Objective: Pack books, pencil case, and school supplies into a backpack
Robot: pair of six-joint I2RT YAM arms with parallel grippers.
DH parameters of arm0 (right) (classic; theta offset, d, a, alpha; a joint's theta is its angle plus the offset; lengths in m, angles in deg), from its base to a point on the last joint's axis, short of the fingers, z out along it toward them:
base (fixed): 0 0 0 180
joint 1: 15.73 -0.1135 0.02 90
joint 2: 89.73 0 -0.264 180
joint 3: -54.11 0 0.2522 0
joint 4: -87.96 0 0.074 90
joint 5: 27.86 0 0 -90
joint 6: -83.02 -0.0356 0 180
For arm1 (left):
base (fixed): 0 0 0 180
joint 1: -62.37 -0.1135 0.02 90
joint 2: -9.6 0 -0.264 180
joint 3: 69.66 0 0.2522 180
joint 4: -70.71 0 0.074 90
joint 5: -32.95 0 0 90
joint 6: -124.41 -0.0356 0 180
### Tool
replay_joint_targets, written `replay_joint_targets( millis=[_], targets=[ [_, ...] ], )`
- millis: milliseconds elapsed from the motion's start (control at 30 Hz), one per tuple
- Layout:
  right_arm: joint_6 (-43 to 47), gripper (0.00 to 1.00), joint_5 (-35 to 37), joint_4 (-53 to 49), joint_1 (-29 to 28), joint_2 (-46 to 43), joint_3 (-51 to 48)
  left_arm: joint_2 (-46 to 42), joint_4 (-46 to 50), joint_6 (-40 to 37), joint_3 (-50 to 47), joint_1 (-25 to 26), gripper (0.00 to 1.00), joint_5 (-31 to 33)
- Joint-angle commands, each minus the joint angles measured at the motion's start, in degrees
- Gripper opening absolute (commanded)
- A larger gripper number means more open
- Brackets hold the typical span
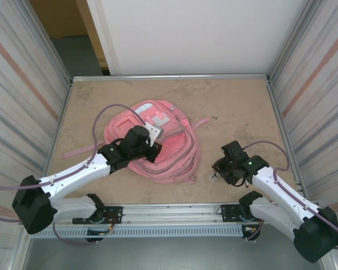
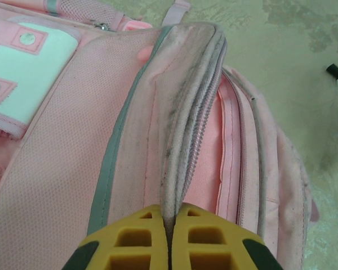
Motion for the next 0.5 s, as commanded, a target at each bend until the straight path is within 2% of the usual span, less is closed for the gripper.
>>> replay_joint_targets(
  millis=[0,267,467],
  targets=[
    [-2.76,0.47,-0.42,-0.48,-2.95,0.34,4.03,-1.58,-4.46,2.79,-1.00,-2.94,0.00,-2.97],
    [-3.54,0.49,-2.37,9.56,-12.36,10.47,13.31,-0.05,-6.23,4.78,-1.50,-5.98,0.00,-7.50],
    [-4.65,0.49,-2.01,19.01,-16.28,20.85,21.04,1.57,-6.36,5.91,-0.78,-6.71,0.00,-10.16]
  ],
)
